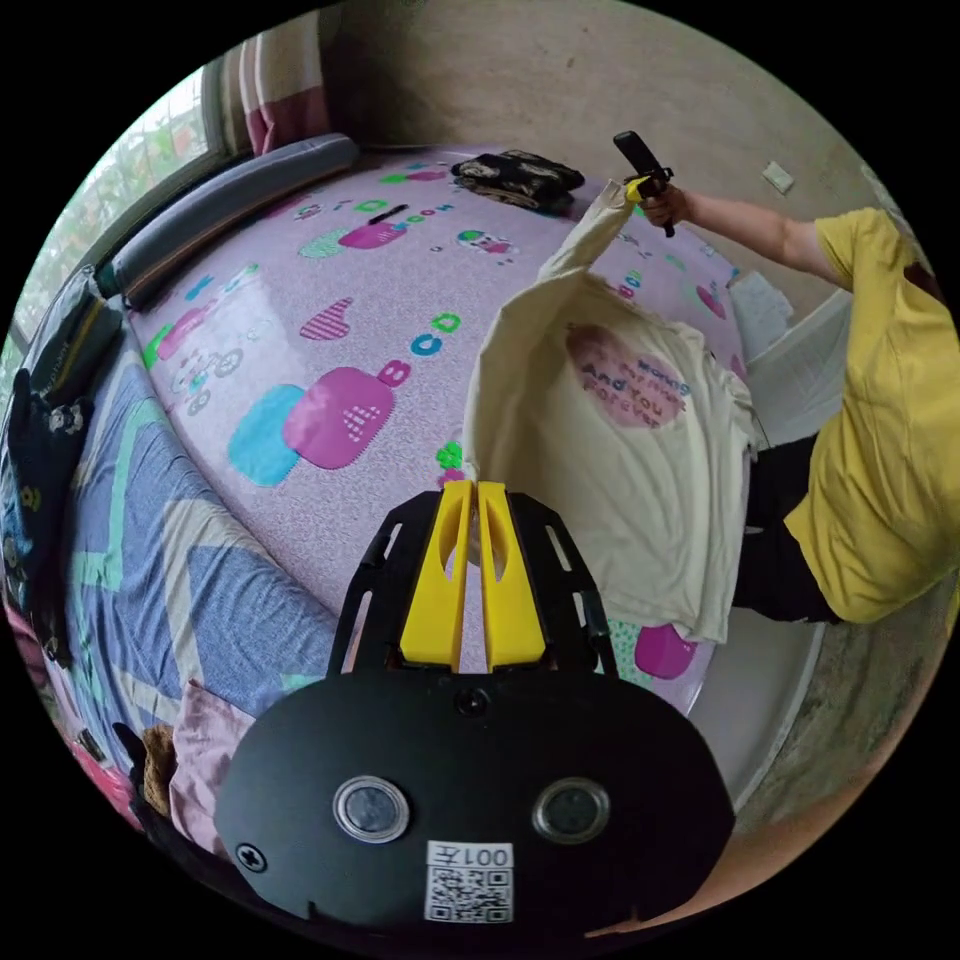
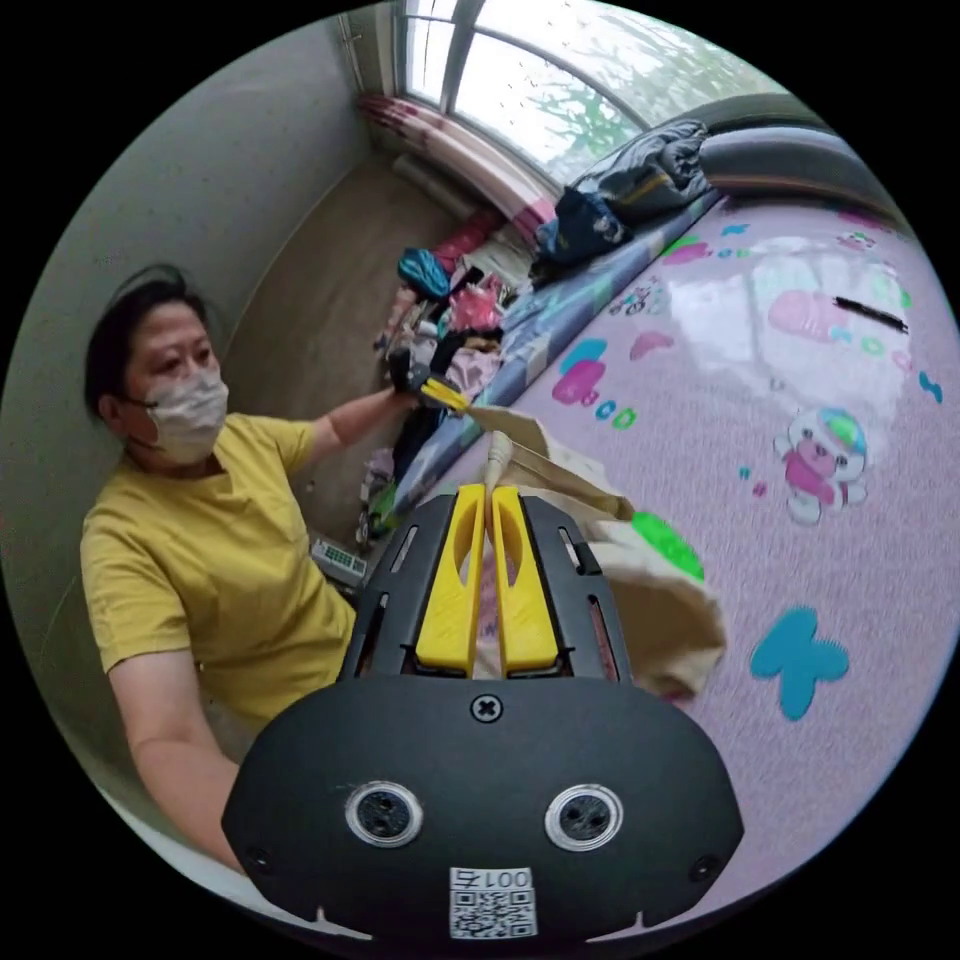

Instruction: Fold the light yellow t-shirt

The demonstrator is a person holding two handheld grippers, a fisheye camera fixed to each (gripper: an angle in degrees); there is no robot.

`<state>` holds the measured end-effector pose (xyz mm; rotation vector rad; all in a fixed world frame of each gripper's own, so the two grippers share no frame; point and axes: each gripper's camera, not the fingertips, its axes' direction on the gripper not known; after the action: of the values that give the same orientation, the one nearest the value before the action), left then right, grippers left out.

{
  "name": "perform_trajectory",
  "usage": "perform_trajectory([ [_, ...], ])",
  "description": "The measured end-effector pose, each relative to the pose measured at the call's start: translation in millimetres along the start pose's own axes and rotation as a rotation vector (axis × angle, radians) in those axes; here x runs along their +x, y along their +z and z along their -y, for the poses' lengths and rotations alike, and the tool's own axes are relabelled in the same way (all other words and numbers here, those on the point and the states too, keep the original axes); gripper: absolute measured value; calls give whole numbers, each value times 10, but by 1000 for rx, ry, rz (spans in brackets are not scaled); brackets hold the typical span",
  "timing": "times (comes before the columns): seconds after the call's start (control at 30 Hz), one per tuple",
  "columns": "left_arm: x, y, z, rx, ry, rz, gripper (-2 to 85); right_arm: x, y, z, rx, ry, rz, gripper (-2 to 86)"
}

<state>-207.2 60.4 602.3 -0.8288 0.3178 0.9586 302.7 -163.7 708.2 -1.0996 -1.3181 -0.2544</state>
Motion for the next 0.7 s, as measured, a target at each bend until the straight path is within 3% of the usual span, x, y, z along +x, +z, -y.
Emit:
perform_trajectory([
  [0.23, 340, 890, -75, -289, 107, -86, -16, 473, 754, -678, -298, 219, -143, 5],
  [0.4, 444, 992, -26, -288, 132, -86, -16, 397, 939, -737, -331, 156, -152, 11],
  [0.57, 611, 1203, -93, -362, 134, -111, -11, 416, 1316, -993, -568, 168, -222, 52],
  [0.7, 724, 1285, -180, -412, 134, -62, 21, 428, 1362, -1138, -584, 195, -216, 71],
])
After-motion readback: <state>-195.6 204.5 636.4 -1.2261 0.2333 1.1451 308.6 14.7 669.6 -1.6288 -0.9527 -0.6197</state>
